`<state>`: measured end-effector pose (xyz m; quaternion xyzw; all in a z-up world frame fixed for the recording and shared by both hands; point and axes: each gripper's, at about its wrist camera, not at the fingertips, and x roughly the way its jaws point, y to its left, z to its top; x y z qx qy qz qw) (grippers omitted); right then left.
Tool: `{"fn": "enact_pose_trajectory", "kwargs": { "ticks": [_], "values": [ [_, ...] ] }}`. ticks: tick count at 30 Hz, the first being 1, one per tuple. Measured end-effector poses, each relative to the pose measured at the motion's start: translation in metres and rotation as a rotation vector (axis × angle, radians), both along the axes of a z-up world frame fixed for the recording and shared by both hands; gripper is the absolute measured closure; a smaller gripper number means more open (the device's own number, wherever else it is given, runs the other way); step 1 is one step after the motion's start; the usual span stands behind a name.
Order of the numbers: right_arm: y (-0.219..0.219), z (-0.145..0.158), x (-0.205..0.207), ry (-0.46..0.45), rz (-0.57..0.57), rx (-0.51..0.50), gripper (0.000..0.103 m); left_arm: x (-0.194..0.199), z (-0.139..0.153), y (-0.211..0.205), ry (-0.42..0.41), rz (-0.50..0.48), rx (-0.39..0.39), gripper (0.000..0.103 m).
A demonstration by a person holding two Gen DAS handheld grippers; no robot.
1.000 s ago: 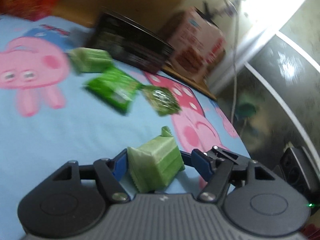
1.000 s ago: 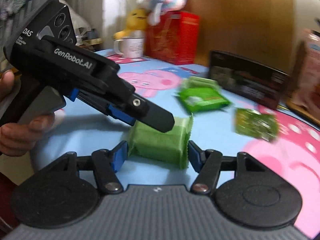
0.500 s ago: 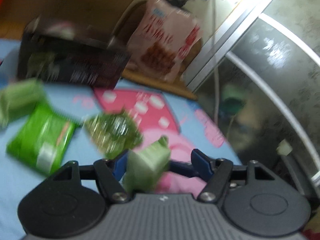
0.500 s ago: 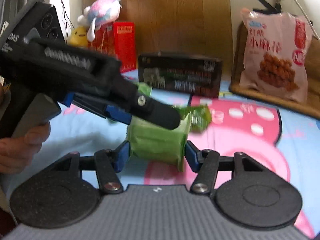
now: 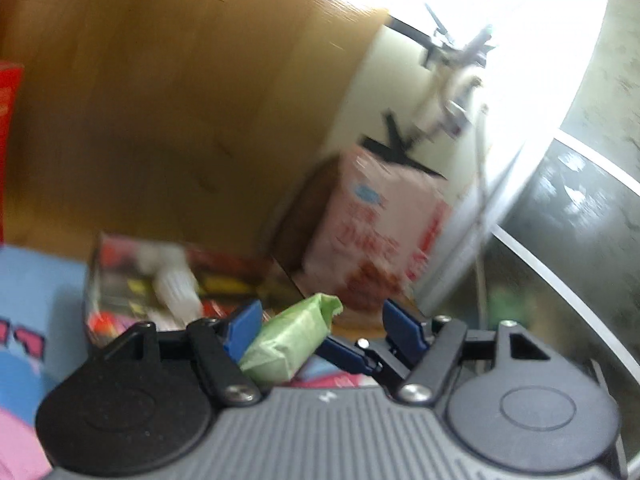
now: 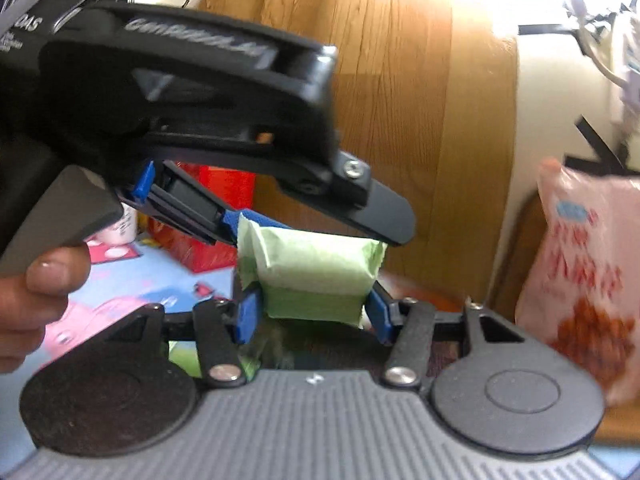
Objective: Organize snacks
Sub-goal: 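Carry the wafer pack into the tin box and open the left gripper, then grasp the bright green printed packet with the left gripper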
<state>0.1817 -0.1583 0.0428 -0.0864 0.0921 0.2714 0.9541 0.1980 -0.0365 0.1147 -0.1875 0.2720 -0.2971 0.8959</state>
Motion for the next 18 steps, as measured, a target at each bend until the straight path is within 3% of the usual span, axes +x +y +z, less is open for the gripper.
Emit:
{"fn": "enact_pose_trajectory", "kwargs": {
  "ticks": [5, 8, 11, 18],
  "values": [
    [0.033, -0.013, 0.028, -0.039, 0.015, -0.088, 0.044, 0.037, -0.018, 0.011, 0.043, 0.14, 0.043, 0.031],
    [0.042, -0.023, 0.027, -0.086, 0.005, -0.115, 0.034, 0.041, -0.031, 0.019, 0.066, 0.183, 0.043, 0.026],
    [0.032, -0.023, 0.025, -0.066, -0.028, -0.06, 0.027, 0.035, -0.035, 0.029, 0.058, 0.202, 0.03, 0.019],
    [0.008, -0.009, 0.036, 0.025, -0.111, 0.027, 0.03, 0.021, -0.039, 0.044, 0.097, 0.247, 0.005, 0.019]
  ]
}}
